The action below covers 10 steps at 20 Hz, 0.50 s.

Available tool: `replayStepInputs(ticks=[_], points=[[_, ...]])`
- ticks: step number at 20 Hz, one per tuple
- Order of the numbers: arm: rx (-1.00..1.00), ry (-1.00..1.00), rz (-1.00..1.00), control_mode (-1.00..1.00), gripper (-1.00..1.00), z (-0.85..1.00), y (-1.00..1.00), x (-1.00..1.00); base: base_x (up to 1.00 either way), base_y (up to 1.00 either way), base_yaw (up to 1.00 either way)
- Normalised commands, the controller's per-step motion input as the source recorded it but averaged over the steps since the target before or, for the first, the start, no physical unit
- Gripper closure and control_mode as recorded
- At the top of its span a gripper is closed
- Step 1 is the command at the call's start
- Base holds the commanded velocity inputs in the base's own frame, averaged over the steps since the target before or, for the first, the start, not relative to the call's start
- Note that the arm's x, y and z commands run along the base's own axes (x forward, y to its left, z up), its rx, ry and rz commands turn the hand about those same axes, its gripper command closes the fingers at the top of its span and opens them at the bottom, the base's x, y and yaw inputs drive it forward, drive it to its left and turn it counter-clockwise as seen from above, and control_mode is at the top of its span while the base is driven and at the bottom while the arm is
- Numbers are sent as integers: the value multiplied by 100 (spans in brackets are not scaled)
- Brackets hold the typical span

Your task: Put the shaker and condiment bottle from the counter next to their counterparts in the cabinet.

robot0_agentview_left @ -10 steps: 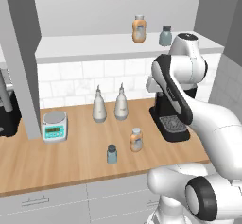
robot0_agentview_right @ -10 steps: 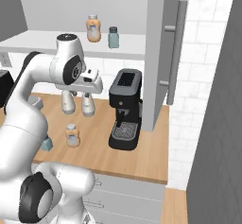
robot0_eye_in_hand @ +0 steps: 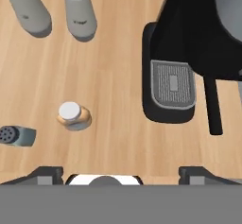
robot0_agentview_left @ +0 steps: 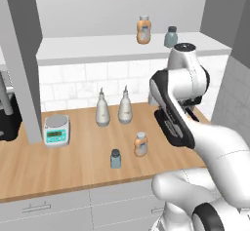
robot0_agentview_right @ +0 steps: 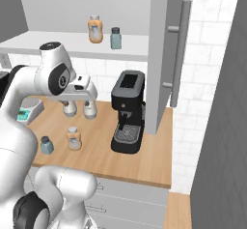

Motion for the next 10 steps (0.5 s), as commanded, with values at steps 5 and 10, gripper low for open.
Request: replayStepInputs(ticks=[5, 10], points=[[-11, -5, 6, -100, -100, -24, 35, -15, 0, 0, 0], [0, -10, -22, -100, -100, -12, 9, 0, 0, 0, 0]])
